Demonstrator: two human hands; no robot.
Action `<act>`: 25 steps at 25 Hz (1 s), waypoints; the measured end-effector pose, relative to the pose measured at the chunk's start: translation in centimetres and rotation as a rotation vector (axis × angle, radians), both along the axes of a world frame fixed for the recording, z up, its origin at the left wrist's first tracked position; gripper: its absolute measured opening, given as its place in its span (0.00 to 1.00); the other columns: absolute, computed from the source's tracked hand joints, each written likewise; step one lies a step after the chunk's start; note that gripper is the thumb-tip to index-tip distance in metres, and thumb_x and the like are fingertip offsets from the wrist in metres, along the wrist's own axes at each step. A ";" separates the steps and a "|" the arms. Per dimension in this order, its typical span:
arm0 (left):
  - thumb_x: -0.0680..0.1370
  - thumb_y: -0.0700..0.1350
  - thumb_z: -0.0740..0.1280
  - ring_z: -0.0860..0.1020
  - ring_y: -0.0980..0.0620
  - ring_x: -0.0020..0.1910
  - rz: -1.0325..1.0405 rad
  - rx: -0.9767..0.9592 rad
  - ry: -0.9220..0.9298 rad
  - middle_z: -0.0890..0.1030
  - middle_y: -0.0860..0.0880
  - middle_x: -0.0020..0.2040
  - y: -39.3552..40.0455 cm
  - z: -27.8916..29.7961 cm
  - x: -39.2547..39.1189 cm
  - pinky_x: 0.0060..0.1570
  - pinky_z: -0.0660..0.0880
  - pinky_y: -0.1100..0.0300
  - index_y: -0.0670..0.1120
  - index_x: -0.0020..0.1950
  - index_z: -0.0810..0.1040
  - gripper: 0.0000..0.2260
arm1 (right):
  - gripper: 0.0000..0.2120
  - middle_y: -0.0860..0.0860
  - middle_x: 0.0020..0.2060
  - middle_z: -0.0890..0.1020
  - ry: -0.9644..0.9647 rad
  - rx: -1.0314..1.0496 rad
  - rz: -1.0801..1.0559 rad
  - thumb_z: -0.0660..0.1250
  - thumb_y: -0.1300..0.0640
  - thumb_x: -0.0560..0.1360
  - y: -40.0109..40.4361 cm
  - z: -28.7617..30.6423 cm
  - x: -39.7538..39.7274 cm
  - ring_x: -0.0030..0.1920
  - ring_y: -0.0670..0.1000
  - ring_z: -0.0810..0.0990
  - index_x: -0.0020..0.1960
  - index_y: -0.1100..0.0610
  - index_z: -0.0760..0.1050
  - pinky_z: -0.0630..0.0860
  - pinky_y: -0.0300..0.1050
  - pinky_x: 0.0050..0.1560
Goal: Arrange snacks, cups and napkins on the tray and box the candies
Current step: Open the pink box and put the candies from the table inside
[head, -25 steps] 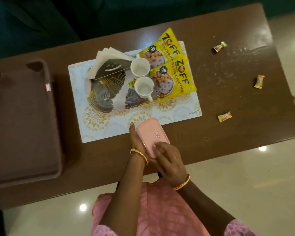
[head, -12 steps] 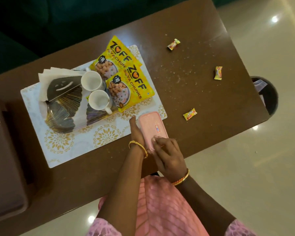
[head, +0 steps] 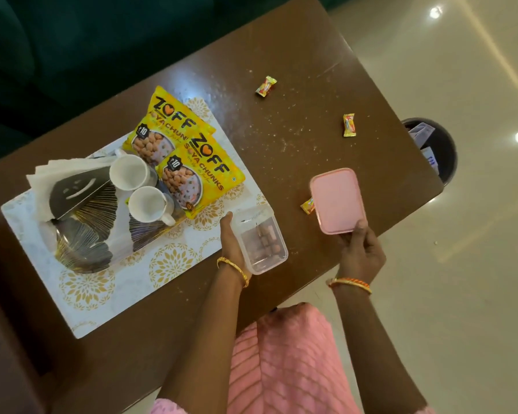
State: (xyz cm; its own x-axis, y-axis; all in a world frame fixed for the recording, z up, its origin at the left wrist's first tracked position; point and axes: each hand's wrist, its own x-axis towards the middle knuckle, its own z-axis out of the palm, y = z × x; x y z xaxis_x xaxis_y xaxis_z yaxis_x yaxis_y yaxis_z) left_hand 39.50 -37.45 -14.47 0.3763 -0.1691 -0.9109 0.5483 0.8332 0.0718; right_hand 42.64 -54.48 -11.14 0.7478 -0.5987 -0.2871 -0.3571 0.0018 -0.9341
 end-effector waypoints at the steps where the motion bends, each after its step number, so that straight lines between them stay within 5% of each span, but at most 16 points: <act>1: 0.70 0.68 0.53 0.77 0.41 0.45 -0.028 -0.029 -0.016 0.78 0.44 0.44 -0.2 0.5 0.4 0.51 0.73 0.45 0.44 0.54 0.76 0.32 | 0.10 0.57 0.44 0.80 0.087 0.117 -0.110 0.63 0.57 0.78 -0.9 -0.5 1.3 0.43 0.49 0.80 0.50 0.63 0.79 0.82 0.45 0.42; 4: 0.72 0.66 0.53 0.76 0.43 0.46 -0.057 0.002 -0.037 0.77 0.45 0.46 -1.1 0.9 1.2 0.53 0.72 0.44 0.45 0.61 0.71 0.29 | 0.14 0.60 0.52 0.81 0.261 0.244 -0.281 0.63 0.56 0.78 -2.5 -2.4 3.9 0.52 0.57 0.81 0.58 0.66 0.76 0.80 0.55 0.52; 7: 0.73 0.66 0.55 0.76 0.42 0.48 -0.075 0.061 -0.011 0.77 0.44 0.49 -1.1 0.2 1.5 0.58 0.71 0.43 0.46 0.65 0.70 0.30 | 0.16 0.59 0.50 0.82 0.272 0.260 -0.402 0.67 0.55 0.75 -2.4 -3.5 5.3 0.52 0.58 0.82 0.56 0.66 0.77 0.82 0.51 0.47; 12: 0.71 0.69 0.52 0.75 0.39 0.49 -0.143 -0.097 -0.019 0.77 0.40 0.49 -0.1 -0.8 1.1 0.51 0.72 0.44 0.45 0.61 0.72 0.32 | 0.14 0.56 0.50 0.81 0.471 -0.151 -0.462 0.70 0.52 0.72 -2.0 -3.5 5.8 0.45 0.53 0.80 0.54 0.59 0.79 0.78 0.45 0.50; 16: 0.70 0.69 0.53 0.76 0.39 0.47 -0.121 -0.089 -0.002 0.77 0.40 0.48 -0.5 -0.8 1.5 0.50 0.72 0.44 0.44 0.61 0.72 0.33 | 0.05 0.58 0.40 0.83 0.283 -0.410 -0.056 0.70 0.57 0.71 1.6 -2.8 3.7 0.37 0.49 0.76 0.42 0.59 0.79 0.74 0.29 0.41; 20: 0.69 0.70 0.53 0.79 0.39 0.43 -0.115 -0.027 0.009 0.81 0.42 0.42 -0.4 -1.1 2.3 0.48 0.75 0.46 0.42 0.53 0.77 0.34 | 0.15 0.57 0.42 0.78 0.355 -0.524 0.378 0.72 0.51 0.70 5.1 -3.8 4.7 0.40 0.52 0.73 0.45 0.62 0.73 0.71 0.43 0.41; 25: 0.70 0.71 0.51 0.80 0.38 0.42 -0.095 0.008 0.017 0.84 0.40 0.36 -0.4 -1.6 3.0 0.47 0.75 0.45 0.41 0.47 0.79 0.35 | 0.12 0.61 0.48 0.77 0.458 -0.583 0.413 0.67 0.57 0.72 5.1 -4.7 5.7 0.46 0.60 0.77 0.50 0.63 0.73 0.72 0.47 0.43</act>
